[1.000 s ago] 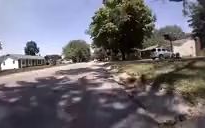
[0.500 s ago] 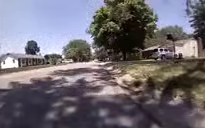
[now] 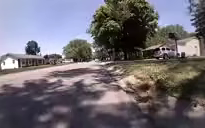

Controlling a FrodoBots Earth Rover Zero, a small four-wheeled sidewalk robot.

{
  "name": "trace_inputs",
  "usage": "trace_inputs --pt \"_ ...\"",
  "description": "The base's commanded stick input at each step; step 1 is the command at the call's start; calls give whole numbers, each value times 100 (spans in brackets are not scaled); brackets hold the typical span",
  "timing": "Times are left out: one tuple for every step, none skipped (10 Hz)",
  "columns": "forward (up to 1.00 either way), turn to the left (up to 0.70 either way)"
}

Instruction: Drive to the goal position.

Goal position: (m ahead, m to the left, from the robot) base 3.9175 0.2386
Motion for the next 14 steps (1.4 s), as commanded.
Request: trace_inputs --pt "70 0" --pt "70 0" --pt "70 0" --pt "70 0" --pt "70 0" --pt "70 0" --pt "70 0" --pt "70 0" --pt "70 0" --pt "70 0" --pt "70 0" --pt "70 0" --pt "70 0" --pt "70 0"
